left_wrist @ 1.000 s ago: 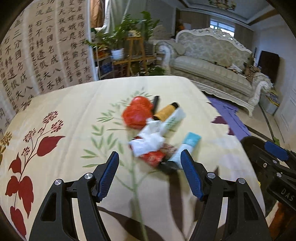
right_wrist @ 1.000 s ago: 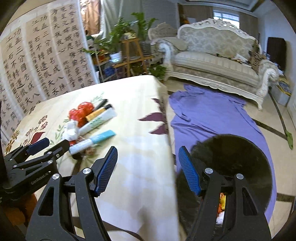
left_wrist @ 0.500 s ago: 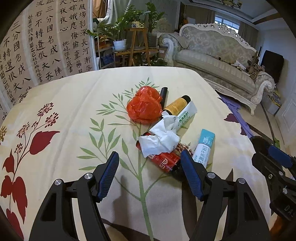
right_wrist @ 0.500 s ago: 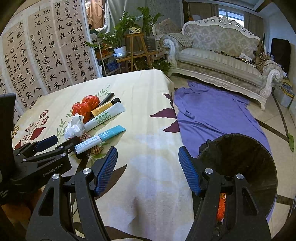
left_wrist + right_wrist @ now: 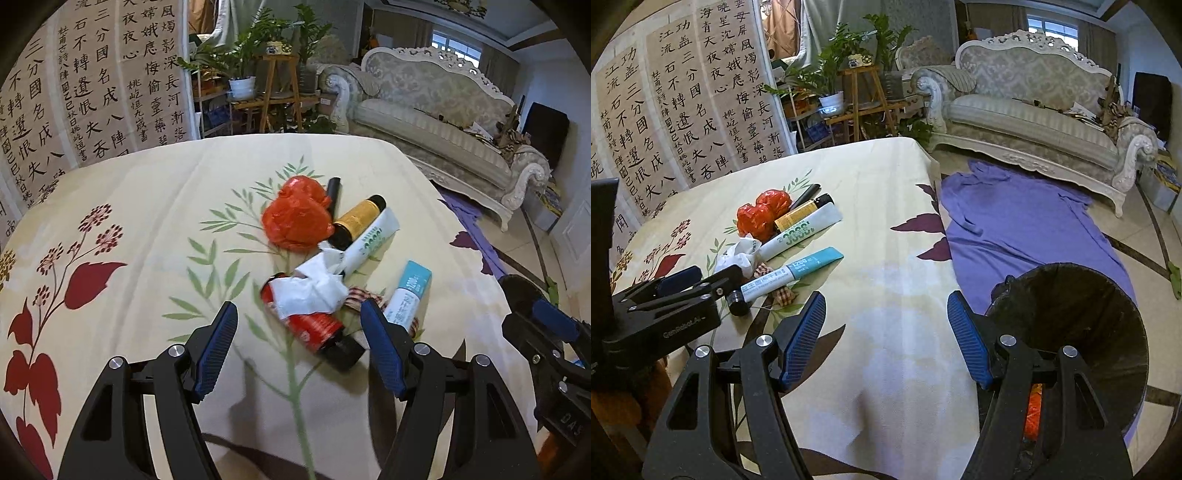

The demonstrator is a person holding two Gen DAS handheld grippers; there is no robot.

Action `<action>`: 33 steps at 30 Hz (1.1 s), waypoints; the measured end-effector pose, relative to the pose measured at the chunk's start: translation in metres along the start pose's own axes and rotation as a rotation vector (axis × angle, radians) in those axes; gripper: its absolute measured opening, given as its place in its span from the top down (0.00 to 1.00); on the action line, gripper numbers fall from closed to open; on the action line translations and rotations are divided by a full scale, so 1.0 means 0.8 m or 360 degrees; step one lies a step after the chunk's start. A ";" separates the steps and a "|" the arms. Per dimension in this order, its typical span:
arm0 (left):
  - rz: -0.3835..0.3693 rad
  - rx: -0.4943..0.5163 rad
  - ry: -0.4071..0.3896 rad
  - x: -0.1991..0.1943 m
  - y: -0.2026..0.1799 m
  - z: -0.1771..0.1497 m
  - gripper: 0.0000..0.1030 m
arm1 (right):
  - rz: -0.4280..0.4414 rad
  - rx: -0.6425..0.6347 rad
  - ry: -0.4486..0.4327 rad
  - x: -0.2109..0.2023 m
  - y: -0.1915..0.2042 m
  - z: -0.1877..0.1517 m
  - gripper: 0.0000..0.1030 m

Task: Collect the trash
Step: 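Grasp the red cylinder can with the left tool, then grasp the blue-and-white tube with the right tool while the left tool holds the red can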

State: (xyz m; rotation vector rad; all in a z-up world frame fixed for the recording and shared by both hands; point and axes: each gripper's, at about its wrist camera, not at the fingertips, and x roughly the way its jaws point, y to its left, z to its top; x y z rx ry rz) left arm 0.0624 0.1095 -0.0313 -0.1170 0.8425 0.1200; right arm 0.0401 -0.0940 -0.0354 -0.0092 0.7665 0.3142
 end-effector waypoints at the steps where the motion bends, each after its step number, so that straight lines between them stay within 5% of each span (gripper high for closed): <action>1: -0.0003 0.0004 0.0019 0.004 -0.001 0.000 0.35 | -0.0002 0.0003 0.0002 0.000 -0.001 0.000 0.35; 15: -0.0002 -0.0046 0.0079 -0.001 0.025 -0.015 0.35 | 0.0026 -0.0016 0.0020 0.005 0.005 -0.002 0.35; 25: -0.0042 0.0032 0.0080 0.008 0.020 -0.012 0.76 | 0.0030 -0.0037 0.0033 0.007 0.014 -0.002 0.35; 33: -0.0052 0.0003 0.0070 -0.003 0.041 -0.021 0.76 | 0.0053 -0.0072 0.0039 0.010 0.029 0.001 0.35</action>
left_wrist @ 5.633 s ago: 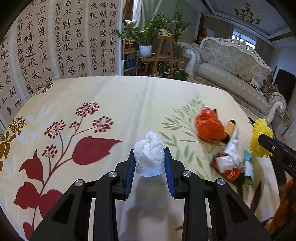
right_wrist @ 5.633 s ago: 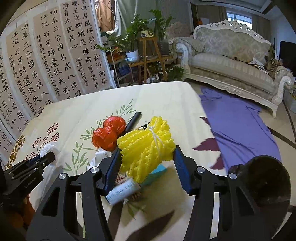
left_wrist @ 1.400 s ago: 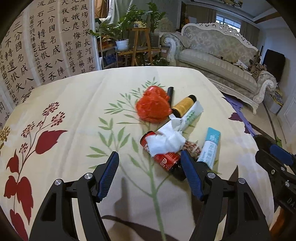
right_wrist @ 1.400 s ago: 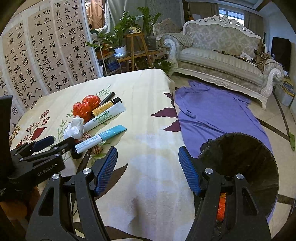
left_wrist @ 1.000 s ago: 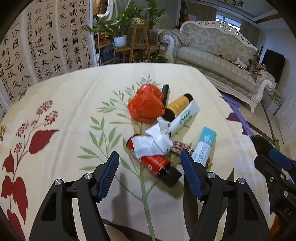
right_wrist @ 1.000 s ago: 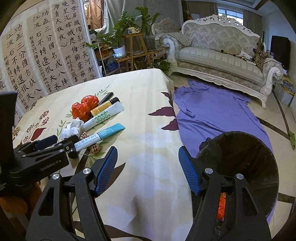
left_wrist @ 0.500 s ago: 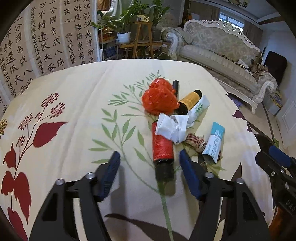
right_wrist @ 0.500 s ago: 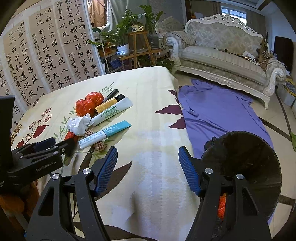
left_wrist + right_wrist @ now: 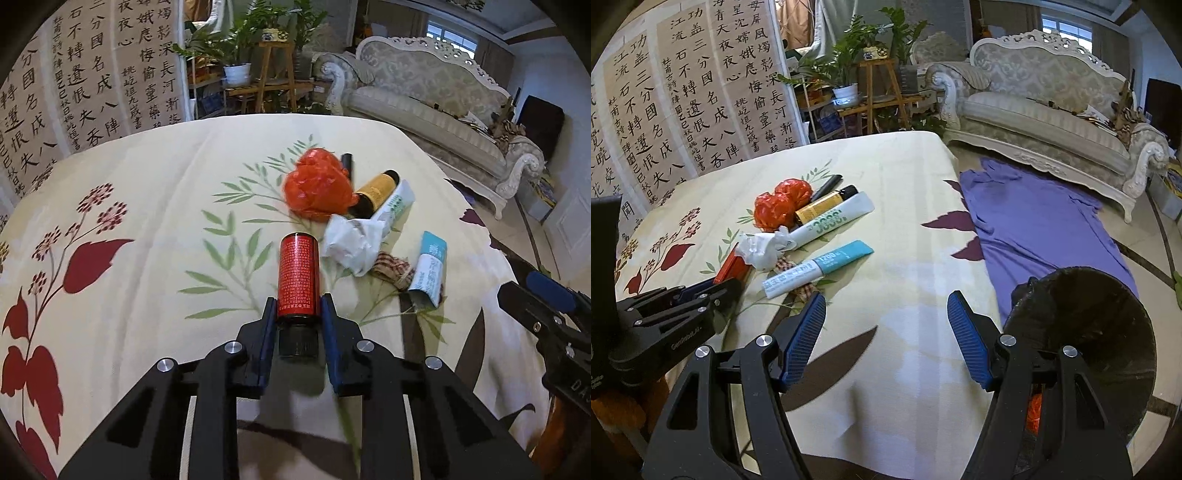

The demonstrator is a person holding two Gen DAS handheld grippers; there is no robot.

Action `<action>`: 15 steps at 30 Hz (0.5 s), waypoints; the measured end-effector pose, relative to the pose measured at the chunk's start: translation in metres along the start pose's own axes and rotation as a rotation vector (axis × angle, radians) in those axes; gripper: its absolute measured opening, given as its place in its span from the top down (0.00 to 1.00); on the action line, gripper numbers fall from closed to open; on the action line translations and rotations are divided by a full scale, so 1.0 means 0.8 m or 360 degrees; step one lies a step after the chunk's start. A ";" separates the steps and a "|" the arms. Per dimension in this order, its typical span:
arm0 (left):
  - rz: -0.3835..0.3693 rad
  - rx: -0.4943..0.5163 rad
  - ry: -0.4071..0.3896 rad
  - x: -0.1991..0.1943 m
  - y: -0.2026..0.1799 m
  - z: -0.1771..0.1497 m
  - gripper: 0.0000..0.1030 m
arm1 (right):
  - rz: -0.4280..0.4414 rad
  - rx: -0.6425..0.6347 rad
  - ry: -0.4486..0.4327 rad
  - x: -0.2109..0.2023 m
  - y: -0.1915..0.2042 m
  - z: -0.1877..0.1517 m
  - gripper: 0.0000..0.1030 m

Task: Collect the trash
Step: 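Grasp the blue-and-white tube with the right tool while the left tool holds the red can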

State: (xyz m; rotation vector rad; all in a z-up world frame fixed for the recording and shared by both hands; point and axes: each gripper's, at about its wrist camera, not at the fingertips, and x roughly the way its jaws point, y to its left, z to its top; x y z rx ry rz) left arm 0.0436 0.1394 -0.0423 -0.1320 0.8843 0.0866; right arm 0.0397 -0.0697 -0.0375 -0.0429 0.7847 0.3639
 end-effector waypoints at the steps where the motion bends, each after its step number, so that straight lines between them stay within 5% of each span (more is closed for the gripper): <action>1: 0.0009 -0.0003 -0.0004 -0.001 0.003 0.000 0.76 | 0.0005 -0.0007 0.0000 0.001 0.004 0.001 0.35; 15: 0.0200 -0.0129 -0.0048 -0.013 0.087 -0.002 0.76 | 0.0017 -0.0067 0.0031 0.050 0.051 0.041 0.35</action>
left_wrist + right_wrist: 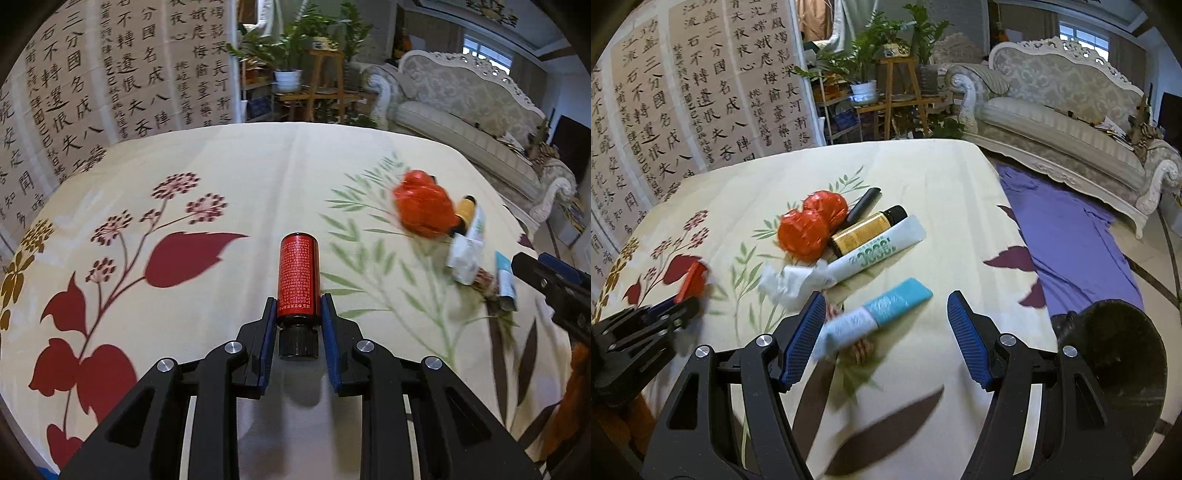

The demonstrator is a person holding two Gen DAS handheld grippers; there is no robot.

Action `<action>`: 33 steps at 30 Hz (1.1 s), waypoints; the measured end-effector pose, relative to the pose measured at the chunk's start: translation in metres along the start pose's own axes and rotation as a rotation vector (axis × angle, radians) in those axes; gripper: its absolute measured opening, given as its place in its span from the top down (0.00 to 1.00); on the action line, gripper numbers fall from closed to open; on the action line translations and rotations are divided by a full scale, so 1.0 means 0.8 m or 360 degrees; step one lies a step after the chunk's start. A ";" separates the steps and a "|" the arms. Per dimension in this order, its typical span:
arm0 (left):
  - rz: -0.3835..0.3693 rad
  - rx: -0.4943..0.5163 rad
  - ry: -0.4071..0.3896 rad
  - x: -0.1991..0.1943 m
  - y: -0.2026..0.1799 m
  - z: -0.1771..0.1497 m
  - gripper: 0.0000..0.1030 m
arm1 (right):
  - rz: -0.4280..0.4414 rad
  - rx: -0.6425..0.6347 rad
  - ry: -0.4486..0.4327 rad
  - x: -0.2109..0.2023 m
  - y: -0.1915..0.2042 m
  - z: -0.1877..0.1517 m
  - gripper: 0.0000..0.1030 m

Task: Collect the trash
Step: 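Grasp the blue-and-white tube with the right tool while the left tool holds the red can, then carry the red can and blue tube over the bin and open both tools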

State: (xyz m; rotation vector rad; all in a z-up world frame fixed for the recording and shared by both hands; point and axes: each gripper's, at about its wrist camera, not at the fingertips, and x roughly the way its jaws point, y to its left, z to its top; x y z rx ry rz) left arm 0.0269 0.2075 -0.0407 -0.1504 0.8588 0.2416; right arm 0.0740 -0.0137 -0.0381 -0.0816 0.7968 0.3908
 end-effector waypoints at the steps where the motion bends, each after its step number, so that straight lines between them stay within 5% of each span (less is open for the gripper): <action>1: 0.0004 -0.0008 0.0004 0.002 0.004 0.000 0.76 | -0.0011 0.0005 0.0012 0.006 -0.001 0.001 0.35; 17: -0.0030 -0.0020 0.0010 0.006 0.008 -0.002 0.76 | -0.0121 0.0034 0.0121 0.008 -0.032 -0.024 0.36; 30: -0.0030 -0.0020 0.0008 0.006 0.008 -0.002 0.76 | -0.0033 -0.0037 0.0147 0.005 -0.013 -0.024 0.91; 33: -0.0037 -0.0017 0.0002 0.006 0.009 -0.002 0.76 | -0.0028 -0.0035 0.0132 0.002 -0.012 -0.023 0.93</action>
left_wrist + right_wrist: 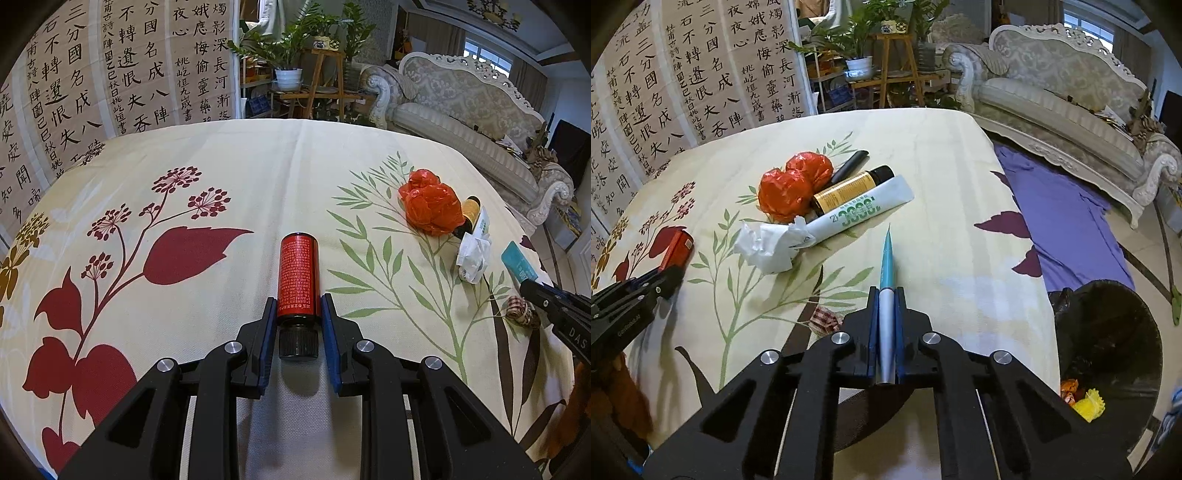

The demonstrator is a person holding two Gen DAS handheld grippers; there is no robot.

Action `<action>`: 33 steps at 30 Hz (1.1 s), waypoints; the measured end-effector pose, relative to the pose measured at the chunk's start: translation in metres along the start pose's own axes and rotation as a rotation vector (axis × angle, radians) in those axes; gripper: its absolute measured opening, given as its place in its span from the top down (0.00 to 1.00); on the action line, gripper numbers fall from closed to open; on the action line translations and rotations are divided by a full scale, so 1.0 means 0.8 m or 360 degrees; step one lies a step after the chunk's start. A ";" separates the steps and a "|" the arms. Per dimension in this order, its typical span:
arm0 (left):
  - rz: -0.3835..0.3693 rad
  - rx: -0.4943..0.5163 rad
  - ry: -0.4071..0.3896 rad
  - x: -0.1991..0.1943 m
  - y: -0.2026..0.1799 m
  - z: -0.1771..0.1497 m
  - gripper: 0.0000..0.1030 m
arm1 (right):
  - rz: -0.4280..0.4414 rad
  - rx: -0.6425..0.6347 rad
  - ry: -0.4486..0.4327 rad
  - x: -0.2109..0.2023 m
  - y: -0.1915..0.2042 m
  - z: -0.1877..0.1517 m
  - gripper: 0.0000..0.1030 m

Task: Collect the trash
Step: 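Carry the red can and blue tube over the bin and open both tools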

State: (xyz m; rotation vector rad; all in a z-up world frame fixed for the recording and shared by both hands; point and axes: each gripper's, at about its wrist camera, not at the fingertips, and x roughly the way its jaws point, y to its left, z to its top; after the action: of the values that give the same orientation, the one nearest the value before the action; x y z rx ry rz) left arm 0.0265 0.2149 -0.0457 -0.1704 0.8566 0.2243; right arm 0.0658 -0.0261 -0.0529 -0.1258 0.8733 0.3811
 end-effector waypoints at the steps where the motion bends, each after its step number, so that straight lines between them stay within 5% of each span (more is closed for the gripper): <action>1: -0.0001 0.0000 -0.0002 0.000 0.000 0.000 0.76 | 0.0004 -0.0002 -0.0005 -0.002 0.001 0.001 0.93; 16: -0.0099 0.0040 -0.0074 -0.030 -0.027 -0.007 0.76 | -0.0010 0.0040 -0.0138 -0.051 -0.018 -0.006 0.93; 33: -0.0465 0.0375 -0.0129 -0.072 -0.188 -0.039 0.76 | -0.0290 0.0320 -0.0195 -0.121 -0.135 -0.086 0.93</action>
State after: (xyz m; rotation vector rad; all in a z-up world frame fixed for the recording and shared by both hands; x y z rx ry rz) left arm 0.0070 0.0556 -0.0135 -0.0638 0.7608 -0.1421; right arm 0.0011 -0.1707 -0.0276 0.0043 0.7678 0.1279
